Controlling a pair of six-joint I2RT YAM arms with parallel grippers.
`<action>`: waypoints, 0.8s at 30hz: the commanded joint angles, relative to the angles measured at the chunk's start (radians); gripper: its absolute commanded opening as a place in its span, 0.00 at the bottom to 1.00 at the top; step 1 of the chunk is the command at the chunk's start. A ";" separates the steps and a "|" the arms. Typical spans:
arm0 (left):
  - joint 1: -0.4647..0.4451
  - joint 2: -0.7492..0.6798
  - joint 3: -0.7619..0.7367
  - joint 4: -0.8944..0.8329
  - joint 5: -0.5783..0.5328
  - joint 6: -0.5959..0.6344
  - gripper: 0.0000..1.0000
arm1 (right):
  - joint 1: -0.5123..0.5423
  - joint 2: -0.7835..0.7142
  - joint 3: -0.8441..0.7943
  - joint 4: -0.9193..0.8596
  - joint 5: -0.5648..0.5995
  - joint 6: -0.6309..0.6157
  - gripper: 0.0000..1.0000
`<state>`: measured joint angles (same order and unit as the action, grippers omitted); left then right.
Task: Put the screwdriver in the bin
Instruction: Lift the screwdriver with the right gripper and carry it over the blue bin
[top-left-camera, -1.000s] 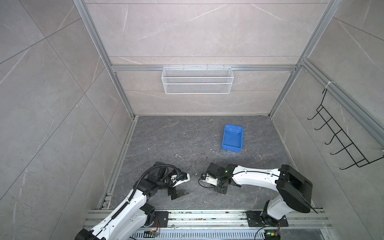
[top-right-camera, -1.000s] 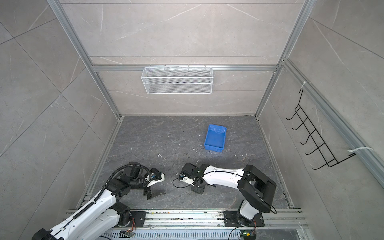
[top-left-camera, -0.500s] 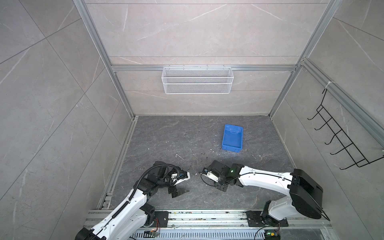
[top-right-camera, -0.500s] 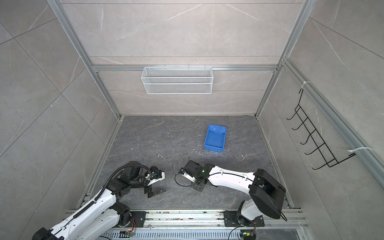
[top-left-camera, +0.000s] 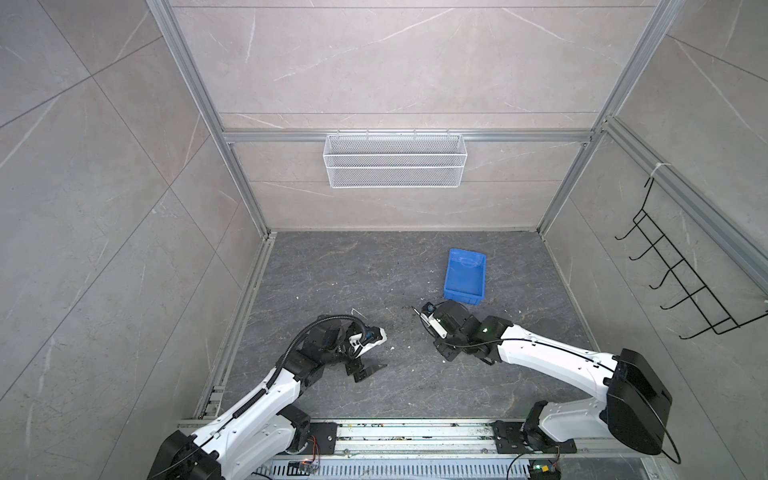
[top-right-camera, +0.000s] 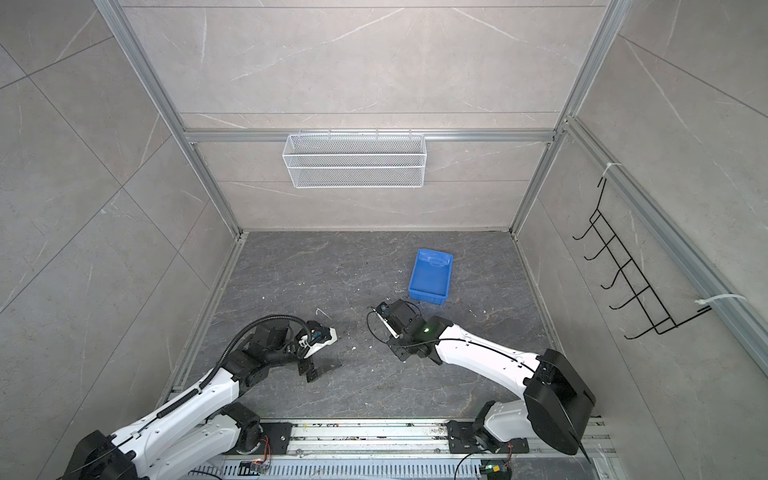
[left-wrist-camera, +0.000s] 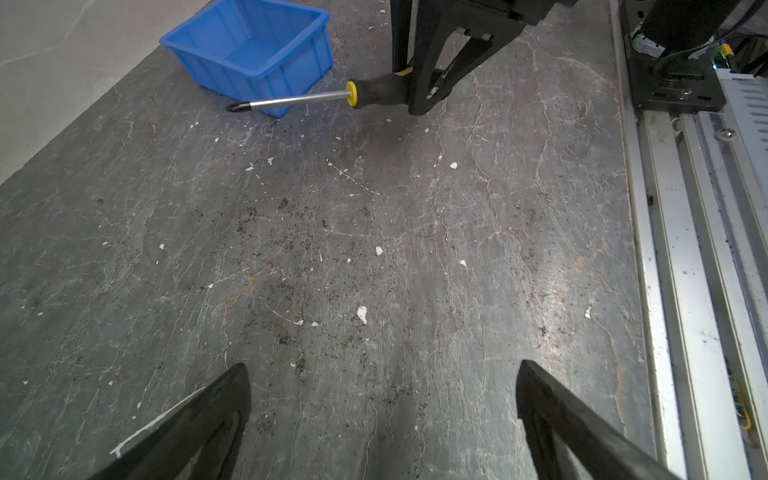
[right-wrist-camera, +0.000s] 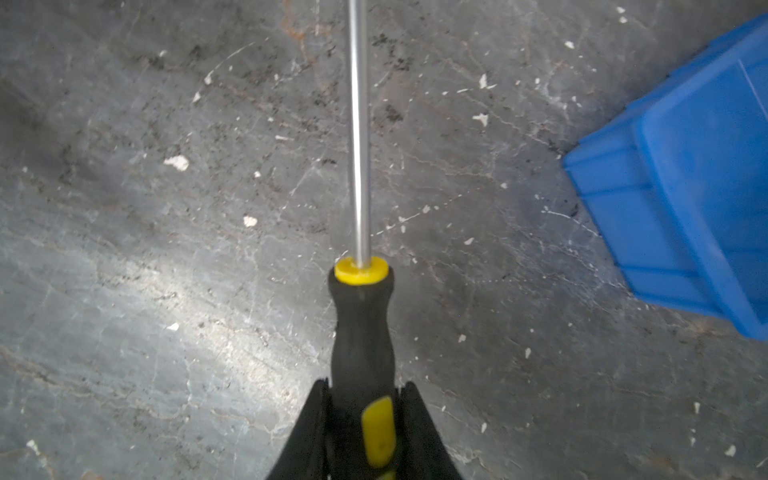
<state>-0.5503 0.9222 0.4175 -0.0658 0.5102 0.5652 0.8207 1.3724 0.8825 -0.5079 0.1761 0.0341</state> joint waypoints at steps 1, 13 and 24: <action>-0.035 0.039 0.048 0.143 -0.060 -0.071 1.00 | -0.030 -0.032 0.045 0.045 -0.005 0.075 0.00; -0.110 0.237 0.079 0.499 -0.136 -0.249 1.00 | -0.160 -0.023 0.119 0.106 -0.044 0.287 0.00; -0.203 0.459 0.201 0.689 -0.193 -0.304 1.00 | -0.330 0.092 0.226 0.106 -0.082 0.495 0.00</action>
<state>-0.7361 1.3521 0.5789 0.5068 0.3397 0.2920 0.5217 1.4216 1.0557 -0.4019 0.1146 0.4400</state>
